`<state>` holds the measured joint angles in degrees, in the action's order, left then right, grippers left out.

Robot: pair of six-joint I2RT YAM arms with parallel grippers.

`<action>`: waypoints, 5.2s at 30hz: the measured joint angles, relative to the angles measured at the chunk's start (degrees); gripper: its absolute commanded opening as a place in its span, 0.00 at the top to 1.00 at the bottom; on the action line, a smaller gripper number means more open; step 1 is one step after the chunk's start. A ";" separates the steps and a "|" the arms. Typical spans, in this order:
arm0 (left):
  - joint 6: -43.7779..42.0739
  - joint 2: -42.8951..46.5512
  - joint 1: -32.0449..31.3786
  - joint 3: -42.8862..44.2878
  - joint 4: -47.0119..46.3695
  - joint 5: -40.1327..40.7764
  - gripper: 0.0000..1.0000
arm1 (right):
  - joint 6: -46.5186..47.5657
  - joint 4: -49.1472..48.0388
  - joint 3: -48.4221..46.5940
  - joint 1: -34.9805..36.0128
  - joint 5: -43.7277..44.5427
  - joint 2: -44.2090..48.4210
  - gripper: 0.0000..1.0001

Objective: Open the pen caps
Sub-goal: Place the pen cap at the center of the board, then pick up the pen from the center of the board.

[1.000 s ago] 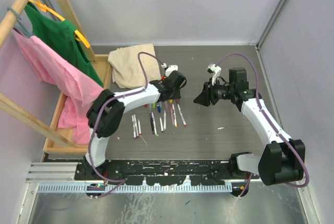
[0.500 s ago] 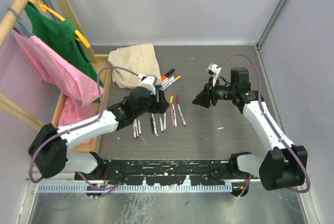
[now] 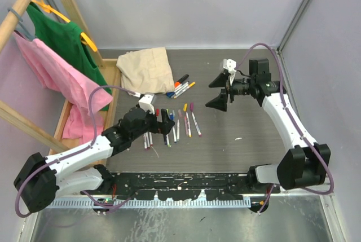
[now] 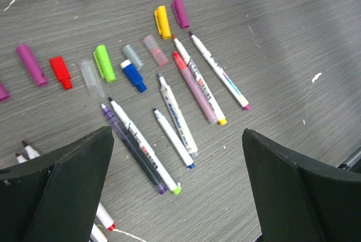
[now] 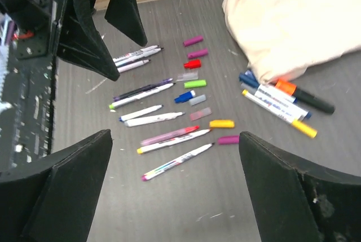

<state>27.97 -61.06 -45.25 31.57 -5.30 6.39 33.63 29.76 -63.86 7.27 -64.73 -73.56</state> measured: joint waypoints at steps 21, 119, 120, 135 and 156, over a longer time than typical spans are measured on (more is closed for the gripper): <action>0.66 2.51 5.77 -6.32 -1.60 -1.22 0.02 | 53.72 29.27 -39.60 5.09 16.04 -46.12 0.23; 1.46 5.20 7.89 -7.93 -1.60 -1.75 0.02 | 56.11 31.41 -54.42 11.98 39.26 -63.76 0.85; 1.53 5.20 7.89 -7.93 -1.60 -1.77 0.02 | 56.08 31.56 -54.07 11.26 39.43 -63.56 0.84; 3.08 7.08 7.89 -7.93 -1.53 -3.78 0.02 | 53.57 32.70 -53.09 10.25 48.09 -62.62 0.72; 5.62 12.15 7.89 -13.11 -10.82 -15.63 0.02 | 39.78 30.58 -45.77 8.11 46.53 -57.66 0.99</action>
<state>33.58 -48.90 -37.36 18.46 -16.12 -9.23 73.41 60.34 -109.62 15.38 -18.20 -131.22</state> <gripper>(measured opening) 0.981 0.166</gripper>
